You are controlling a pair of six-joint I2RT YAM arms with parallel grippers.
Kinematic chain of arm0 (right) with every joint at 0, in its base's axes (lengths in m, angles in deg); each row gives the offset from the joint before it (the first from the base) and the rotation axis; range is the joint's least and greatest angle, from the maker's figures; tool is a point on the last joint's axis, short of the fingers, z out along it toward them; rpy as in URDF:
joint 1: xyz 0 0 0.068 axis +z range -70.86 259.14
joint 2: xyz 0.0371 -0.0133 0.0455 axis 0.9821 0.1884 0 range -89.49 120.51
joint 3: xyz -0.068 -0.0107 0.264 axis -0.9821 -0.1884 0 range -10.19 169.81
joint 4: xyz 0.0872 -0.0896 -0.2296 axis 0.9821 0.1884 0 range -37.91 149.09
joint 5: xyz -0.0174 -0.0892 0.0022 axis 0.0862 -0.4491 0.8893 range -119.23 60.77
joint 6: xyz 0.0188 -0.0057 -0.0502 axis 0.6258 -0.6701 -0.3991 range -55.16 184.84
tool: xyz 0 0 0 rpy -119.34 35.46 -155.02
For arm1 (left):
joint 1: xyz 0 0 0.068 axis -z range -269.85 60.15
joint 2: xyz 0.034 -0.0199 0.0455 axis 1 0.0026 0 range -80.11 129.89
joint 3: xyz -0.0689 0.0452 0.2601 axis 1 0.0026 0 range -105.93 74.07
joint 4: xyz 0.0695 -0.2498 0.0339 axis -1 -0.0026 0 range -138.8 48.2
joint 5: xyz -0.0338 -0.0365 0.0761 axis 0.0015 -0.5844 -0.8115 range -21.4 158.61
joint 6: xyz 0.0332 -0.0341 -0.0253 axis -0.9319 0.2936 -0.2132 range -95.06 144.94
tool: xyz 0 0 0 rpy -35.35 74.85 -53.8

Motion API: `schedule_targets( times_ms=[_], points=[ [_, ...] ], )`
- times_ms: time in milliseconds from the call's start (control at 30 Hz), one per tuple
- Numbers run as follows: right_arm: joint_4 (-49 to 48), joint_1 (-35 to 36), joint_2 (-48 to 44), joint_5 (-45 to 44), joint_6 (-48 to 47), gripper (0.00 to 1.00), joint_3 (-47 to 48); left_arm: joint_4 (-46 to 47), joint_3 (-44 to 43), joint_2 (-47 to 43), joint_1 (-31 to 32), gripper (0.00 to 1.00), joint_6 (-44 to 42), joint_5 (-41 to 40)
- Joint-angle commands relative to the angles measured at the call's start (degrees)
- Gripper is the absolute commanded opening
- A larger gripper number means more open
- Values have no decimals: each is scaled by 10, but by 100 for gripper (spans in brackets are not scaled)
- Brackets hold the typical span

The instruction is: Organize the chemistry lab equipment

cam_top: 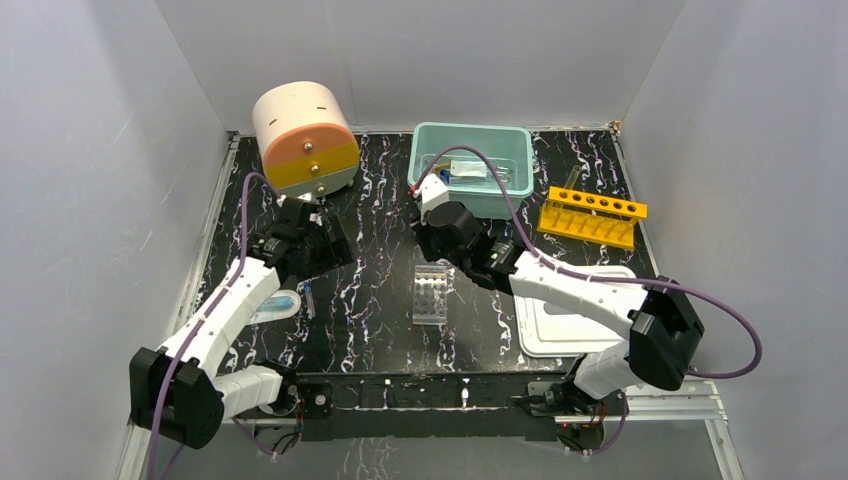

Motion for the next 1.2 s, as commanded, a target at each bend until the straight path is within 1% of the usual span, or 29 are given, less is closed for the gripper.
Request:
schedule_targets(
  times_ms=[0, 133, 267, 367, 800, 1167],
  points=[
    [-105, 16, -1, -27, -24, 20, -29, -43, 15, 30, -21, 78, 35, -34],
    [-119, 16, 9, -7, -16, 19, -43, -61, 16, 52, -34, 75, 46, -35],
    [-134, 17, 14, -3, -6, 19, -62, -68, 24, 55, -50, 71, 47, -43],
    [-136, 17, 25, 12, -1, 19, -66, -65, 33, 56, -60, 69, 43, -36],
    [-138, 17, 48, 28, 2, 18, -72, -54, 48, 58, -76, 68, 36, -22],
    [-152, 17, 64, 11, -3, 18, -81, -53, 46, 56, -79, 68, 29, -24]
  ],
)
